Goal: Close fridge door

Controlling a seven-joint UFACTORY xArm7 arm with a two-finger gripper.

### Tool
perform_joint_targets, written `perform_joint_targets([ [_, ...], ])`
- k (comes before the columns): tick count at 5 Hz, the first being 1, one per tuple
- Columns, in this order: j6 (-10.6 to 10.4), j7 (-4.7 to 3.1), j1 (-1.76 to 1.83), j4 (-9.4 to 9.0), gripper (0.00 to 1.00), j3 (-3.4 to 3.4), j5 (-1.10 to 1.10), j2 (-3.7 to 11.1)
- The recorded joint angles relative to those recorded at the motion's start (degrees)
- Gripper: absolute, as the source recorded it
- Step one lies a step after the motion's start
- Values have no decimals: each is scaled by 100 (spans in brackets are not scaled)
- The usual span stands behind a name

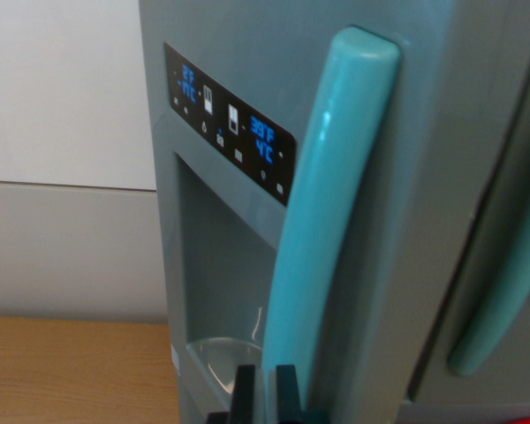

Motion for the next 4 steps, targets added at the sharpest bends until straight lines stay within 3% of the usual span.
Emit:
perform_joint_targets([
  [1, 0, 0, 0, 0, 100, 0, 0, 0],
  [2, -2, 0, 0, 212, 100, 1, 0, 294],
  [3, -2, 0, 0, 212, 100, 1, 0, 294],
  [4, -6, 0, 0, 390, 100, 1, 0, 598],
])
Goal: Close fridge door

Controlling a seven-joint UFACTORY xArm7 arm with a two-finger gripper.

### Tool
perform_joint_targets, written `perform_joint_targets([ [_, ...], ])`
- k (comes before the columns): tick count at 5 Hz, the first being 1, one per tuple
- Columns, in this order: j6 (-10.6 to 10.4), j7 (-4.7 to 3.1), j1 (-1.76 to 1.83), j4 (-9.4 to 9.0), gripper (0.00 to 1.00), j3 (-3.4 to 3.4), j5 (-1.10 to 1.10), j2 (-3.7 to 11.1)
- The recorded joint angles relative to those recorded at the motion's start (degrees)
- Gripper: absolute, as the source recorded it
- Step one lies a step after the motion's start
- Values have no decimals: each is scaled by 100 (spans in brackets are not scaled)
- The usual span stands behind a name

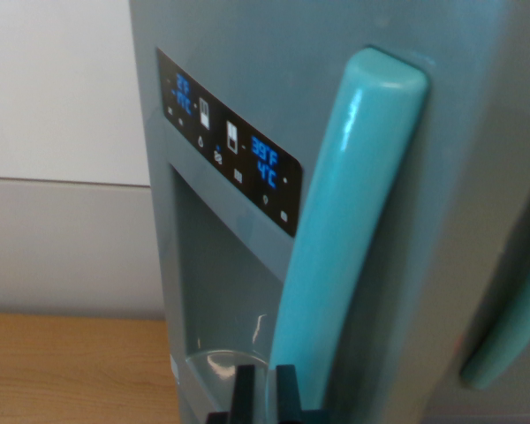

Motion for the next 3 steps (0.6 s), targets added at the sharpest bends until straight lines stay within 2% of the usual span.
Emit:
perform_joint_targets([
  [1, 0, 0, 0, 0, 100, 0, 0, 0],
  [2, -80, 0, 0, 195, 100, -3, 0, 300],
  [3, -80, 0, 0, 195, 100, -3, 0, 300],
])
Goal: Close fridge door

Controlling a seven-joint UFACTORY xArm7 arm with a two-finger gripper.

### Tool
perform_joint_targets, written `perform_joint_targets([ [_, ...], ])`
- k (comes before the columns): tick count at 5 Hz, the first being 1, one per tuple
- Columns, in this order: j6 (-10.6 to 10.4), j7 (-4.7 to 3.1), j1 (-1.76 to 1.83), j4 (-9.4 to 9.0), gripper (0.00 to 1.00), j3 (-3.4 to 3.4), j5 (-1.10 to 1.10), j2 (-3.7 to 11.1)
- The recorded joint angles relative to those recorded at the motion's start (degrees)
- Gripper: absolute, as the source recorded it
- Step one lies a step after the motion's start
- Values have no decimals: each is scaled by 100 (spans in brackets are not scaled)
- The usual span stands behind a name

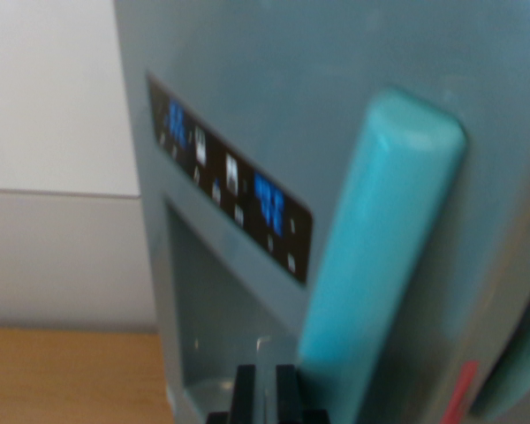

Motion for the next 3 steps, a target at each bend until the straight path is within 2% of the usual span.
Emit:
perform_joint_targets([
  [1, -68, 0, 0, 235, 100, -54, 0, 307],
  [2, -68, 0, 0, 235, 100, -54, 0, 307],
  [3, -97, 0, 0, 428, 100, -218, 0, 598],
])
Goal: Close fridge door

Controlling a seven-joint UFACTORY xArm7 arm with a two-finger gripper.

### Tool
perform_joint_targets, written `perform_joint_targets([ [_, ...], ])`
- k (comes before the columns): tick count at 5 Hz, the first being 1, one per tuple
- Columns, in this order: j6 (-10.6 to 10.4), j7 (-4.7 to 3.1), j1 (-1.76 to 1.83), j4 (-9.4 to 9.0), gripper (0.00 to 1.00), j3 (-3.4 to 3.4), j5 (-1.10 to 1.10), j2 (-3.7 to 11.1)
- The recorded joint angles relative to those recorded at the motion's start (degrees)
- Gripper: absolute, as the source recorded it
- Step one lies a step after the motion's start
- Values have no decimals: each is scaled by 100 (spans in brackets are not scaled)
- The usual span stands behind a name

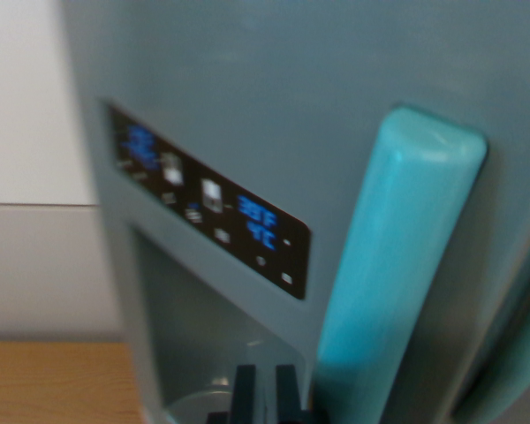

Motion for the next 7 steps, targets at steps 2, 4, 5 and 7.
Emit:
perform_joint_targets([
  [2, -66, 0, 0, 153, 100, -186, 0, 276],
  [4, -80, 0, 0, 359, 100, -364, 0, 558],
  [5, -80, 0, 0, 359, 100, -364, 0, 558],
  [7, -82, 0, 0, 611, 100, -478, 0, 884],
])
